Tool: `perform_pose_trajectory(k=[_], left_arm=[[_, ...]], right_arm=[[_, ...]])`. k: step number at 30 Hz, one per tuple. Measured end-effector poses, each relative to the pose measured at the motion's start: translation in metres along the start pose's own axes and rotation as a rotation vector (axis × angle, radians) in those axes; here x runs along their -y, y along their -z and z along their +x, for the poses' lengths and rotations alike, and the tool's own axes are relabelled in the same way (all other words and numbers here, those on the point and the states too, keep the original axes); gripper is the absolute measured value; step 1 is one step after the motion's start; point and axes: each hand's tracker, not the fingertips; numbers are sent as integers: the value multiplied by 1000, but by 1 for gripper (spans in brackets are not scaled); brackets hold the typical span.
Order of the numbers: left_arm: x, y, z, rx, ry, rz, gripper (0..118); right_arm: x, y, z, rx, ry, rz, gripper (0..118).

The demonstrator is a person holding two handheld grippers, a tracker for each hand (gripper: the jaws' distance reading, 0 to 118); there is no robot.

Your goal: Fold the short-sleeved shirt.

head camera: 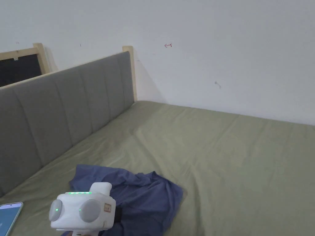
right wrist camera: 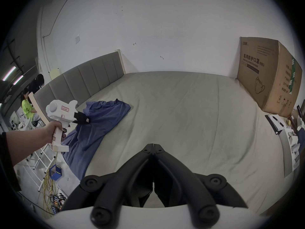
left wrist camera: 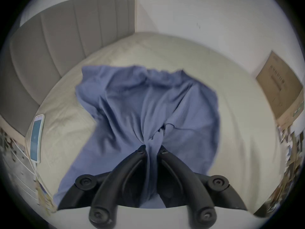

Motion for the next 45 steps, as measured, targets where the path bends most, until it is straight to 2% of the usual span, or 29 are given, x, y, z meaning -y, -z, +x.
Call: perform_pose_trajectory(k=[3,4,7,10,13,17,22,26,31,34,35,36,37,38,39,40,45], left_arm=[[-17,-65,2,177,-205,69,7],[-25,-91,8,236,-200,102,7],[-52,-170,44,234,6,296,7],[-73,-251,102,386,65,436,7],[-82,-307,173,463,241,493,7],[-67,-329,257,642,379,474,7],[-9,-276,354,772,539,359,7],[48,-169,410,686,568,131,7],[123,-29,452,389,591,-213,7],[147,5,445,247,542,-255,8],[150,7,441,229,541,-246,12],[150,7,438,250,547,-243,24],[147,4,432,256,545,-237,41],[143,0,427,264,541,-227,65],[136,-9,420,268,527,-203,99],[129,-19,413,254,511,-170,113],[97,-111,354,303,380,215,115]], right_arm=[[-2,-24,4,-2,-14,32,0],[-4,-33,6,7,-21,50,0],[-6,-58,15,24,-10,96,0],[-8,-79,27,41,17,146,0],[-10,-98,40,72,46,184,0],[-9,-124,61,122,95,243,0],[0,-151,98,223,139,286,0],[13,-156,129,283,186,244,0],[33,-149,151,322,235,193,0],[40,-144,155,309,247,170,0],[42,-142,155,309,244,161,0],[42,-140,155,308,240,153,0],[43,-138,155,306,236,146,0],[44,-136,155,302,236,141,0],[45,-135,155,296,238,138,0],[45,-133,154,289,242,136,0],[43,-139,145,273,253,173,0]])
